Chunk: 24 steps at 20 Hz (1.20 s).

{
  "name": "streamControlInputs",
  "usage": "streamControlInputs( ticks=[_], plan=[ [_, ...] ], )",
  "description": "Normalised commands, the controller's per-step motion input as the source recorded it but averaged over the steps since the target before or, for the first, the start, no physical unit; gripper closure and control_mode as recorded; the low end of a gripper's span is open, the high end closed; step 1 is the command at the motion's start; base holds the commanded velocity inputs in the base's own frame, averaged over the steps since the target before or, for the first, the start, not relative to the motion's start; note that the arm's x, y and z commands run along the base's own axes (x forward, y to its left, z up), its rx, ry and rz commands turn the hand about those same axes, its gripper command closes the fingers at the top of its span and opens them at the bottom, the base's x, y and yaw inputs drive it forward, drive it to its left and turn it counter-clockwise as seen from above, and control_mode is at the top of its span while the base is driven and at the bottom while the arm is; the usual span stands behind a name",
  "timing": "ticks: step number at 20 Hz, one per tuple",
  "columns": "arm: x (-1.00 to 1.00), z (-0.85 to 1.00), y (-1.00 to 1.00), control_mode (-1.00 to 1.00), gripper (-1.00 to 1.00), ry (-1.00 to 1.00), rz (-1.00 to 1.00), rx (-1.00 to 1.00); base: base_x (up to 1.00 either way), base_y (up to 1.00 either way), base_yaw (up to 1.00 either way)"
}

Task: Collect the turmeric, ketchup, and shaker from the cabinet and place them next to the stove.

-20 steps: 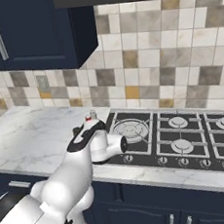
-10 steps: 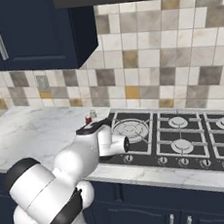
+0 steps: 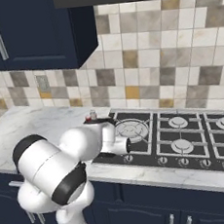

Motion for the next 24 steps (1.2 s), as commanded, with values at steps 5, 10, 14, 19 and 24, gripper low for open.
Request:
streamControlInputs(
  ticks=[5, 10, 14, 19, 24],
  plan=[
    [0.06, -0.24, 0.00, -1.00, 1.00, 0.00, 0.02, 0.00, 0.00, 0.00, 0.00],
    [0.05, -0.26, 0.04, -1.00, 1.00, 0.00, 0.00, 0.00, 0.00, 0.00, 0.00],
    [0.01, -0.29, 0.12, -1.00, -1.00, 0.00, 0.00, 0.00, 0.00, 0.00, 0.00],
    [-0.13, -0.02, 0.00, -1.00, -1.00, 0.00, 0.00, 0.00, 0.00, 0.00, 0.00],
    [-0.19, 0.16, -0.07, -1.00, -1.00, 0.00, -0.01, 0.00, 0.00, 0.00, 0.00]
  ],
)
